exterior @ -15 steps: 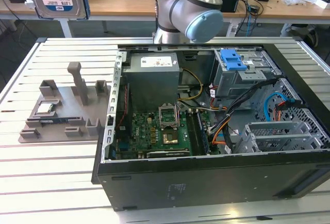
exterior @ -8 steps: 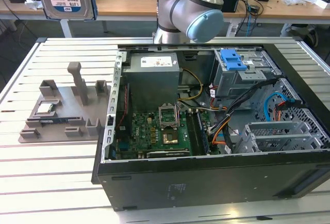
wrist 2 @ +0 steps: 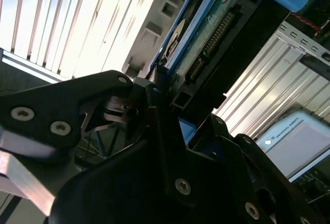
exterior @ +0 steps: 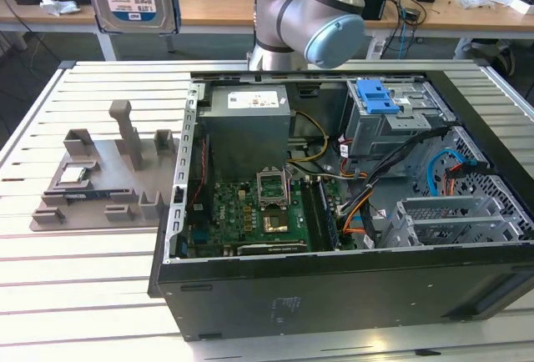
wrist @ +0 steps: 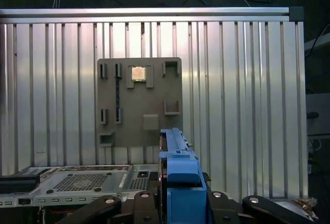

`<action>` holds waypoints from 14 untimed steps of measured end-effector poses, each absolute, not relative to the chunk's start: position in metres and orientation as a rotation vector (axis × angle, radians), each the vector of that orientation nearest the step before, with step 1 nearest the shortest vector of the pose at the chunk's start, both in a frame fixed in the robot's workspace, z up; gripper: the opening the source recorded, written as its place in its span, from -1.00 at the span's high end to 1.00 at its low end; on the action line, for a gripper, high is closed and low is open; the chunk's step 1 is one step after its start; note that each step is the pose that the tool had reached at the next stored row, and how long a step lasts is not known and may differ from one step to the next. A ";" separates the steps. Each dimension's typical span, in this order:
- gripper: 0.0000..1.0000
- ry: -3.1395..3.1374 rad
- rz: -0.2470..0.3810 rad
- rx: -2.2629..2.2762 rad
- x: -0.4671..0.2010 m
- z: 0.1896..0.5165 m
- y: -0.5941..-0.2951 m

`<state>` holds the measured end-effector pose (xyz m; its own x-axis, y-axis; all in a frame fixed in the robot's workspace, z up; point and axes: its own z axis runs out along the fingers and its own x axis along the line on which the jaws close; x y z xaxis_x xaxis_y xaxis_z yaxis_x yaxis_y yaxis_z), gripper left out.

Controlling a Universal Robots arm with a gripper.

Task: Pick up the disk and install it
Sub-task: 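Pick up the disk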

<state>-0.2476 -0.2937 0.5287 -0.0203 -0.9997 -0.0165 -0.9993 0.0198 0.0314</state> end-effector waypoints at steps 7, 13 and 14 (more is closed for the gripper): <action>0.26 -2.236 -0.055 2.191 -0.220 0.528 -0.294; 0.26 -2.235 -0.056 2.190 -0.195 0.527 -0.294; 0.26 -2.235 -0.056 2.190 -0.191 0.526 -0.294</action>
<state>-0.1909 -0.2940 0.5265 -0.0203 -0.9997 -0.0165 -0.9992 0.0198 0.0341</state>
